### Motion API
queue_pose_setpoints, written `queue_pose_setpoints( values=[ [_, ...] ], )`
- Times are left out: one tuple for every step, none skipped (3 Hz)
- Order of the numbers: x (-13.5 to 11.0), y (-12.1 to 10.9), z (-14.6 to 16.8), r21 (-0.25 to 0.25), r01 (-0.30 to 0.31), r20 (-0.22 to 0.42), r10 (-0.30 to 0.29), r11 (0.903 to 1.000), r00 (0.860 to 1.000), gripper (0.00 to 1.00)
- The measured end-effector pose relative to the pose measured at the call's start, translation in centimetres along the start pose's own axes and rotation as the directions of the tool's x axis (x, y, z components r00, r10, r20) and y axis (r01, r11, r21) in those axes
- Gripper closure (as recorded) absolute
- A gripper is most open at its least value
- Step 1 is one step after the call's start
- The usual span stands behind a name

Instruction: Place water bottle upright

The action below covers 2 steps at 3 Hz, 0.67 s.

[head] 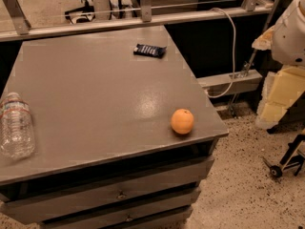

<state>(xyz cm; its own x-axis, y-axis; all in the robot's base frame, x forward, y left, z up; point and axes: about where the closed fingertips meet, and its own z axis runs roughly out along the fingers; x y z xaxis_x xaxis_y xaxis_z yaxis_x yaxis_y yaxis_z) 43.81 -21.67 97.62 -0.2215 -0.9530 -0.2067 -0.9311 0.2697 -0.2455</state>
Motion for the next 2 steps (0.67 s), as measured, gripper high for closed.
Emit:
queue_pose_setpoints(
  values=[
    [-0.2,-0.2,0.0,-0.002,0.007,0.014,-0.007,1.0000,1.000,0.00],
    [-1.9,-0.9,0.5,-0.012,0.058,0.076,-0.057,0.9982,0.996,0.00]
  ],
)
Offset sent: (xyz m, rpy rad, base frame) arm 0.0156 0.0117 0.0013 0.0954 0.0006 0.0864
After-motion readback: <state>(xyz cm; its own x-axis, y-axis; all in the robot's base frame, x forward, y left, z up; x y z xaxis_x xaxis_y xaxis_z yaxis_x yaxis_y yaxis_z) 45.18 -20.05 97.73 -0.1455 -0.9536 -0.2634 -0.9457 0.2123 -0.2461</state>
